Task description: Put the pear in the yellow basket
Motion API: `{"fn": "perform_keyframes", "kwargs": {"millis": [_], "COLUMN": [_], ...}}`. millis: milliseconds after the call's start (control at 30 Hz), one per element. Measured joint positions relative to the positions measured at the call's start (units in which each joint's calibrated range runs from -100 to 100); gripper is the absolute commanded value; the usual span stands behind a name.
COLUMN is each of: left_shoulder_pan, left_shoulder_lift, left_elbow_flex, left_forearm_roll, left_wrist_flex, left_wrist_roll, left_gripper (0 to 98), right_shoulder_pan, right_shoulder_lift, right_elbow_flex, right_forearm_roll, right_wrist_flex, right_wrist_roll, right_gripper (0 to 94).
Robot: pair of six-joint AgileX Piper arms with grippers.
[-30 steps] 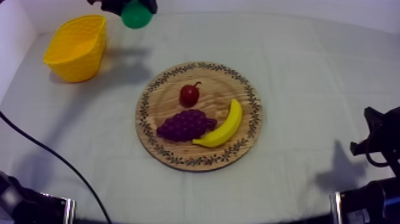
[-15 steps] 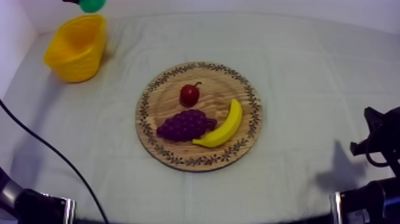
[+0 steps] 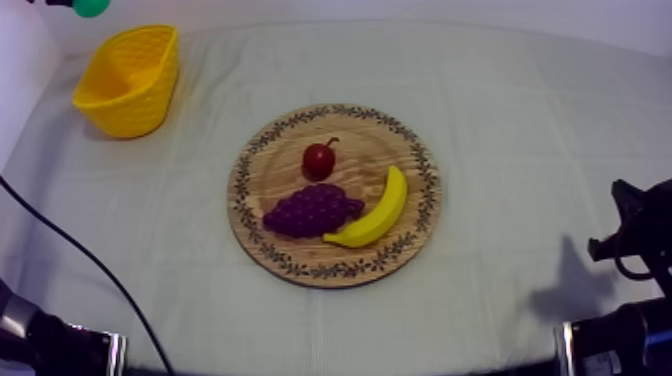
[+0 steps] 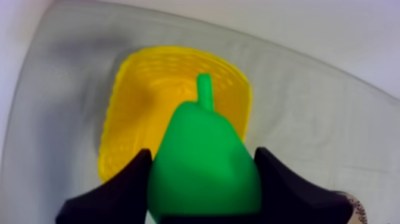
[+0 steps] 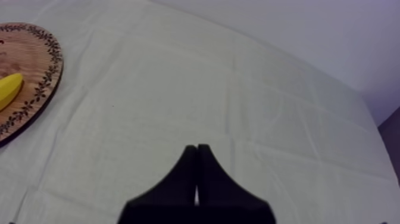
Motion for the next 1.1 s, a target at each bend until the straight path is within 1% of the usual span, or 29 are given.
{"fn": "perform_keyframes", "kwargs": {"millis": [200,433,700,1100], "left_shoulder_pan": [-2.0,-3.2,-3.4,-2.5], "left_shoulder_lift": [0.8,1.7,3.9,12.7], "left_elbow_flex": [-0.9,-0.4,-0.9,-3.4], "left_forearm_roll": [-0.17,-0.22,-0.57,-0.93], "left_wrist_flex": [0.1,0.1,0.1,0.0], "left_wrist_roll": [-0.6,-1.2,-1.5,-1.1], "left_gripper": [39.8,40.0,40.0,40.1], "right_shoulder_pan": [0.0,0.0,0.0,0.0], "right_shoulder_lift": [0.0,0.0,0.0,0.0], "right_elbow_flex": [0.0,0.0,0.0,0.0], "right_forearm_roll": [0.0,0.0,0.0,0.0], "right_wrist_flex": [0.0,0.0,0.1,0.1], "right_wrist_roll": [0.0,0.0,0.0,0.0], "right_gripper": [0.4,0.4,0.4,0.4]}}
